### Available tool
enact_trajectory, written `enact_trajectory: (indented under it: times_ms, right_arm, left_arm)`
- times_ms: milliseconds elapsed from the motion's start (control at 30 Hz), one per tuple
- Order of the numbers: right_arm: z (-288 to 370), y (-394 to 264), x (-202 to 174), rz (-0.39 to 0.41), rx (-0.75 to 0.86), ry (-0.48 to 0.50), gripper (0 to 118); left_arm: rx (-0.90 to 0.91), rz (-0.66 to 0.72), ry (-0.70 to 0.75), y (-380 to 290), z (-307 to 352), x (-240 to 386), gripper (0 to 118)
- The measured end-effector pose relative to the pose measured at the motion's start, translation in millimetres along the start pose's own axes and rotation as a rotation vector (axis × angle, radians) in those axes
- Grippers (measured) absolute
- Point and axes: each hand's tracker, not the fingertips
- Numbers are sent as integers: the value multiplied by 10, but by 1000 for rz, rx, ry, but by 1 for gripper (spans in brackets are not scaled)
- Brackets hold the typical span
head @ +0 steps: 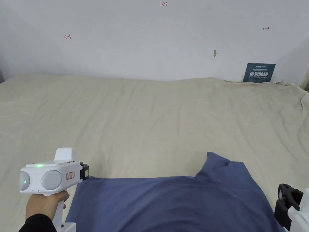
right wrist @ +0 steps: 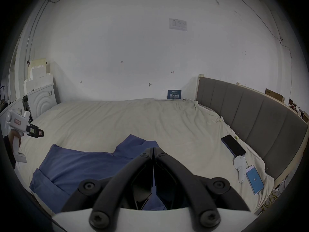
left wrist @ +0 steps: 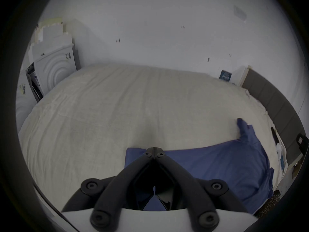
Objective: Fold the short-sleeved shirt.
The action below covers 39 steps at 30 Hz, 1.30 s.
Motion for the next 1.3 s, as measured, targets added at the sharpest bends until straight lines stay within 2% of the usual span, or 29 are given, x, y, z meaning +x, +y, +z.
enact_trajectory:
  times_ms: [33, 67, 100, 133, 167, 367, 433, 467, 500, 533, 567, 667, 700, 767, 867, 900, 1000, 1033, 1167, 1267, 1300]
  right_arm:
    - [-50, -8, 7, -5, -8, -3, 0]
    - [-100, -24, 14, -10, -16, -6, 0]
    - [-143, -38, 18, -14, -25, -8, 0]
    - [-188, -54, 23, -16, -34, -10, 0]
    - [-229, -71, 32, -17, -42, -13, 0]
    - [-437, -165, 70, -20, -88, -24, 0]
    - [-489, -207, 89, -41, -106, -20, 0]
    - [-511, -228, 92, -44, -111, -18, 0]
    - [-527, -240, 90, -44, -117, -20, 0]
    - [-546, -254, 93, -44, -124, -22, 0]
    - [-570, -271, 109, -50, -131, -19, 0]
    - [-688, -270, 155, -72, -156, -7, 0]
    - [-746, -269, 178, -94, -167, 5, 0]
    - [-926, -256, 264, -158, -210, 32, 0]
    - [-1292, -192, 380, -172, -271, 57, 4]
    - [-1426, -164, 410, -172, -309, 61, 19]
    - [-1846, -124, 448, -137, -380, 64, 85]
    - [-1982, -123, 449, -105, -408, 70, 91]
    - [-2451, -133, 398, -47, -500, 38, 91]
    - [-2781, -241, 388, 43, -553, 9, 90]
    - [-2849, -265, 395, 26, -569, 10, 89]
  left_arm:
    - [-18, -2, 4, 39, -123, -21, 21]
    - [-65, 0, 16, 77, -252, -52, 39]
    - [-112, 3, 17, 96, -376, -88, 68]
    - [-162, 4, 25, 117, -505, -110, 82]
    - [-187, 4, 39, 112, -605, -126, 91]
    - [-304, 0, 92, 39, -1133, -239, 93]
    - [-307, 2, 104, 5, -1231, -250, 92]
    - [-310, 6, 104, -18, -1242, -248, 87]
    - [-313, 11, 98, -41, -1244, -244, 72]
    - [-311, 34, 59, -48, -1224, -233, 66]
    - [-290, 21, 95, -48, -1188, -199, 63]
    - [-256, -21, 23, -57, -1138, -140, 14]
    - [-261, -17, 27, -52, -1137, -108, 2]
    - [-243, -54, 37, -63, -1105, -62, 0]
    - [-197, -54, 2, -32, -929, -50, 0]
    - [-174, -52, -16, -36, -865, -56, 0]
    - [-147, -72, -42, -13, -666, -39, 0]
    - [-142, -81, -46, -9, -593, -24, 0]
    - [-119, -79, -64, 16, -397, -8, 0]
    - [-116, -76, -70, 20, -346, -25, 0]
    - [-116, -76, -70, 22, -329, -23, 0]
